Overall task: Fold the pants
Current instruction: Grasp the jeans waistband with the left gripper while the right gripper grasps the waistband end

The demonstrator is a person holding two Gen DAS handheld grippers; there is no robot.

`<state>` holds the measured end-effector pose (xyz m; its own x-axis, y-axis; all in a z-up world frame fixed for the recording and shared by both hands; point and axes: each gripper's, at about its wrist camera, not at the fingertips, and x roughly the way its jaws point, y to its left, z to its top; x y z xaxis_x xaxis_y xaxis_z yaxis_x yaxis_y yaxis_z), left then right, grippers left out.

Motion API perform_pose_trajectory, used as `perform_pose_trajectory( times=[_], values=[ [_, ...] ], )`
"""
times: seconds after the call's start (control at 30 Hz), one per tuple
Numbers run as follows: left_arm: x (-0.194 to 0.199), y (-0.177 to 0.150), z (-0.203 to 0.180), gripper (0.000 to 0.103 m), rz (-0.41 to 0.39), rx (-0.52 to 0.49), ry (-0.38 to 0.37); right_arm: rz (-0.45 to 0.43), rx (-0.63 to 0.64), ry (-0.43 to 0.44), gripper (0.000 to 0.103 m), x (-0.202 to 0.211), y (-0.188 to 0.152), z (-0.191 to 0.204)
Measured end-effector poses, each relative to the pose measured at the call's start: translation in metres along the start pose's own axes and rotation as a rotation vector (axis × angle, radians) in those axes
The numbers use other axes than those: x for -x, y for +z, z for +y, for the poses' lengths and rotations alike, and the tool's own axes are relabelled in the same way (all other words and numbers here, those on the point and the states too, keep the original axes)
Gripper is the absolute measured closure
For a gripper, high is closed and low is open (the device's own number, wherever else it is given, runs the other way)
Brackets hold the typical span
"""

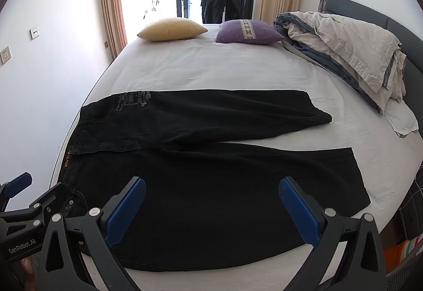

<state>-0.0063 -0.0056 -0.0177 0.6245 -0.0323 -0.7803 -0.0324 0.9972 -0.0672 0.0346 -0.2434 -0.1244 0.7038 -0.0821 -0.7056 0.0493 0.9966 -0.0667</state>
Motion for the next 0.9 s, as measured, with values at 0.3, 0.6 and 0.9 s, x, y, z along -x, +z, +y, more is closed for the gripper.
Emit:
perform_pose_trajectory(
  times=[0.3,0.6,0.9],
  values=[
    [-0.018,0.021,0.01,0.0,-0.023,-0.037,0.027,-0.012,0.035,0.065,0.0,-0.013,0.013,-0.004],
    [-0.099,0.097,0.044,0.0,0.026,-0.142,-0.151,-0.121,0.235,0.282,0.0,-0.046,0.072,-0.017],
    [-0.238,0.216,0.076,0.0,0.159,-0.396,-0.06,-0.075,0.502,0.374,0.012,-0.121,0.127,-0.013]
  ],
)
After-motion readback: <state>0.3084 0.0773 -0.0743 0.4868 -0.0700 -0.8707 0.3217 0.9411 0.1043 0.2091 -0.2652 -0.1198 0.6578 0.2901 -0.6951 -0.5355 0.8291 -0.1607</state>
